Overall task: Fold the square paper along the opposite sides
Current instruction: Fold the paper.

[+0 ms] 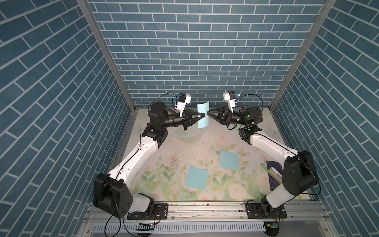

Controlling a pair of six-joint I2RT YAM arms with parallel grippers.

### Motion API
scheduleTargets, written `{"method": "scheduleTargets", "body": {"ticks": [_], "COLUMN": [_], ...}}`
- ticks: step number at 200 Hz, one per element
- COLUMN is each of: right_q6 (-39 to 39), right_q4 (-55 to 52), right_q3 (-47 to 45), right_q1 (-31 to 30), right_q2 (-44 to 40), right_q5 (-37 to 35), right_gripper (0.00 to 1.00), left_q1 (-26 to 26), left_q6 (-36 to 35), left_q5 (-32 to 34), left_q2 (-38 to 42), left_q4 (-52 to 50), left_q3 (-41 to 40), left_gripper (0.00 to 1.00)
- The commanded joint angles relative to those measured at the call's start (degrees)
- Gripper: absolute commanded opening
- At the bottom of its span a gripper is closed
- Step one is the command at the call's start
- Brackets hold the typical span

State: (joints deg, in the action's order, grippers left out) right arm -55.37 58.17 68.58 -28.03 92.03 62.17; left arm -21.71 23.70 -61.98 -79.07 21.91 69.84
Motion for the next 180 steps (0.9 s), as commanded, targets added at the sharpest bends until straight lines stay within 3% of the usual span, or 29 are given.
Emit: {"method": "scheduleTargets", "body": {"ticks": [1, 52, 92, 114, 121, 138, 148, 180], "right_q6": [1.81, 2.05, 3.03, 3.09, 2.93, 2.72, 2.73, 2.90], "right_q4": [1.22, 1.50, 1.87, 2.07, 2.39, 3.02, 2.94, 3.40], "right_q3": [-0.65, -2.43, -4.83, -5.56, -5.80, -6.34, -6.65, -7.97], "right_q1": [-0.10, 0.44, 0.26, -0.26, -0.36, -0.45, -0.38, -0.27], "right_q2": [-2.88, -3.43, -3.97, -3.43, -3.25, -3.29, -3.46, -4.27], "right_q5": [1.38, 1.20, 2.18, 3.18, 3.37, 3.98, 4.33, 4.80], "right_gripper": [0.00, 0.00, 0.45, 0.52, 0.48, 0.26, 0.00, 0.00], "left_q1": [-0.04, 0.10, 0.19, 0.18, 0.18, 0.18, 0.31, 0.62], "left_q6": [-1.03, -1.77, -2.39, -2.28, -2.25, -2.26, -2.34, -2.87], "left_q5": [-0.60, -0.47, -0.29, -0.43, -0.43, -0.43, -0.43, -0.25], "left_q2": [0.40, 0.46, 0.76, 0.48, 0.34, 0.06, -0.06, -0.08], "left_q4": [0.04, -1.01, -1.82, -1.62, -1.62, -1.62, -1.78, -2.20], "left_q3": [0.34, 0.56, 0.60, 0.81, 0.95, 1.01, 0.95, 1.08], "left_gripper": [0.00, 0.00, 0.00, 0.00, 0.00, 0.00, 0.00, 0.00]}}
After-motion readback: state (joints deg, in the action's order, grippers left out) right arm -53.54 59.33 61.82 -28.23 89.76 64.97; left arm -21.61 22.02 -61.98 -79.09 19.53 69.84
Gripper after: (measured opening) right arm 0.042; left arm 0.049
